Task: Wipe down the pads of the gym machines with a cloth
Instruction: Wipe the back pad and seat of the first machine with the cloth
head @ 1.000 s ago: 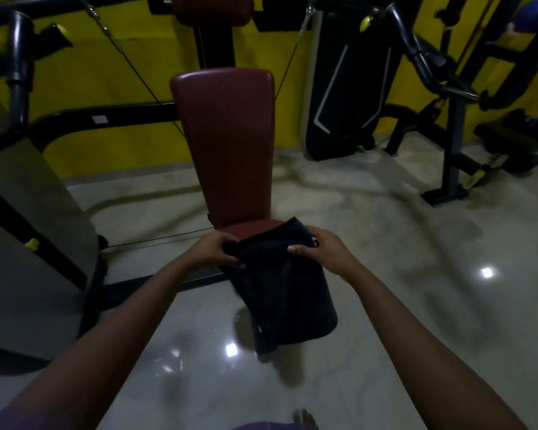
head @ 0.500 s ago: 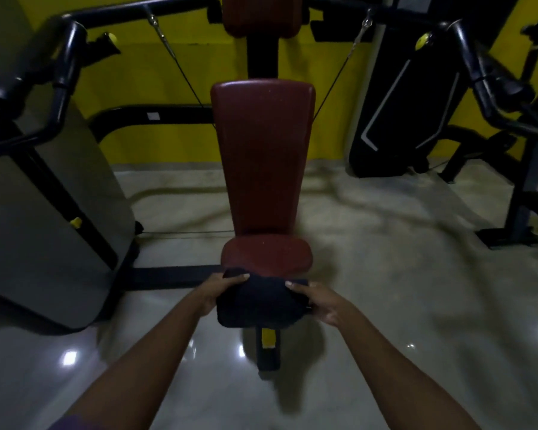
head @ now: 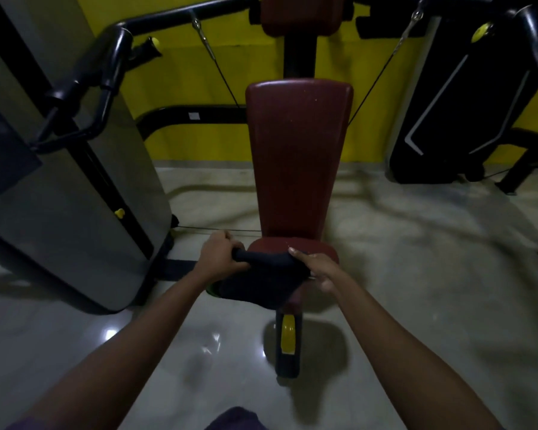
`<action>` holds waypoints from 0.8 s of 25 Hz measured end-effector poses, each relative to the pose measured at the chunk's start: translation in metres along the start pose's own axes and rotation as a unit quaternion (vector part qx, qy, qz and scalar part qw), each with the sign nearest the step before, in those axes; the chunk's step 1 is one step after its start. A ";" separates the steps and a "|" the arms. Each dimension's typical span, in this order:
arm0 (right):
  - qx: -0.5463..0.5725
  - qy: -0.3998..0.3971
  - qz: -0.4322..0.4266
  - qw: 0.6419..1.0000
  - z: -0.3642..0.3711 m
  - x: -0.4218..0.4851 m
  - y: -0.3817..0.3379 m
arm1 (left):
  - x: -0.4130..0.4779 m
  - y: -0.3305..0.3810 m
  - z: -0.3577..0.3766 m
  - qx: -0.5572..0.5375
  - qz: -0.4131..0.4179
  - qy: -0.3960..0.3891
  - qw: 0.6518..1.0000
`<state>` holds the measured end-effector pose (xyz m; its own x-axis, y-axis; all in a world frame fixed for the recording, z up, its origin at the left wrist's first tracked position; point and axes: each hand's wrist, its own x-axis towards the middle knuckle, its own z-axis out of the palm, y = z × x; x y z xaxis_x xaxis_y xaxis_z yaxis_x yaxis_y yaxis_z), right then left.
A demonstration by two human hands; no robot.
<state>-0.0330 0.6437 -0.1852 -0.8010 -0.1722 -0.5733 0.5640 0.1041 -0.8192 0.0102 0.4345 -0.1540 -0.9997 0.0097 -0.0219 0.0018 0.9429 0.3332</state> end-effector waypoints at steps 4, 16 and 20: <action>0.101 0.047 -0.041 0.993 0.044 0.016 -0.007 | 0.040 -0.018 -0.011 -0.262 -0.130 0.059 0.954; 0.336 0.137 -0.114 0.925 0.155 0.145 -0.111 | 0.167 -0.069 -0.054 -0.436 0.013 -0.117 0.892; 0.307 0.203 -0.186 0.911 0.141 0.170 -0.150 | 0.252 -0.090 -0.071 -0.560 -0.087 0.015 0.824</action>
<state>-0.2254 0.4603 -0.1583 -0.8974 0.3067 -0.3173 0.1437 -0.4767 -0.8672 -0.2433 0.3285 -0.1220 -0.9827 -0.1173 -0.1434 -0.1480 0.0315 0.9885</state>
